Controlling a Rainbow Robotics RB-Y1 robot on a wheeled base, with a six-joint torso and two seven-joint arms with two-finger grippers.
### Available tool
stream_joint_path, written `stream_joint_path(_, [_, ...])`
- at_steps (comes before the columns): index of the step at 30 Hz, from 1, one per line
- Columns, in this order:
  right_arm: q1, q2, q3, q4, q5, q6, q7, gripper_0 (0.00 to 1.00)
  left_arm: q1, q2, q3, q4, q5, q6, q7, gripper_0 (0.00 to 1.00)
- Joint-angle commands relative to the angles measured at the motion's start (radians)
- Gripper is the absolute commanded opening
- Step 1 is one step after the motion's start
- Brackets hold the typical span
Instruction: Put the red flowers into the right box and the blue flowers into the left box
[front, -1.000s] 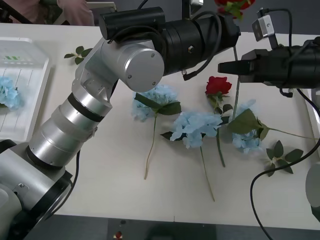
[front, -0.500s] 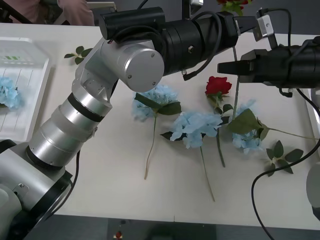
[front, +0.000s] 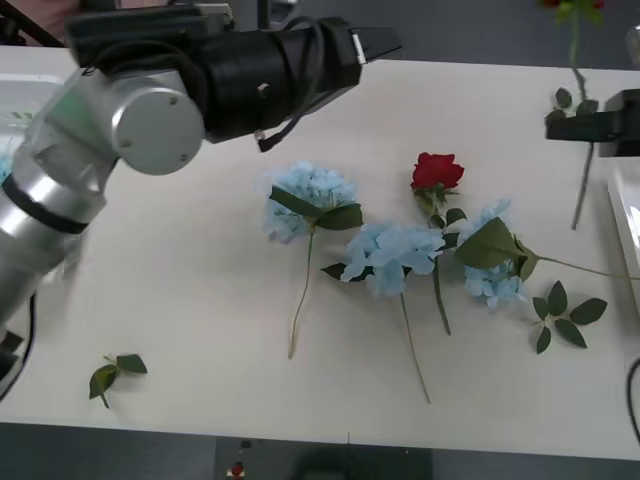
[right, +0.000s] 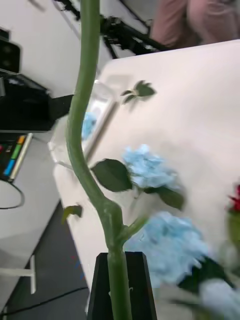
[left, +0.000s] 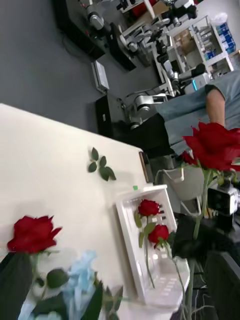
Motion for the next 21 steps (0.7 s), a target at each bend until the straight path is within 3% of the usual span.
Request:
stream_joint_path(1, [0.068, -0.165, -0.074, -0.027, 0.108, -0.006, -0.068, 0.0, 0.104, 0.098, 0.022, -0.128, 0.101, 0.0, -0.011, 1.0])
stream_joint_path(7, [0.117, -0.319, -0.142, -0.015, 0.396, -0.011, -0.114, 0.0, 0.267, 0.199, 0.027, -0.196, 0.17, 0.03, -0.214, 1.0])
stream_joint_path(11, [0.117, -0.377, -0.14, 0.071, 0.539, -0.031, -0.118, 0.0, 0.339, 0.222, 0.059, -0.197, 0.169, 0.152, -0.332, 1.0])
stream_joint_path(21, [0.119, -0.411, -0.016, 0.241, 0.812, -0.262, -0.095, 0.0, 0.337, 0.167, 0.042, -0.079, 0.04, 0.355, -0.364, 1.0])
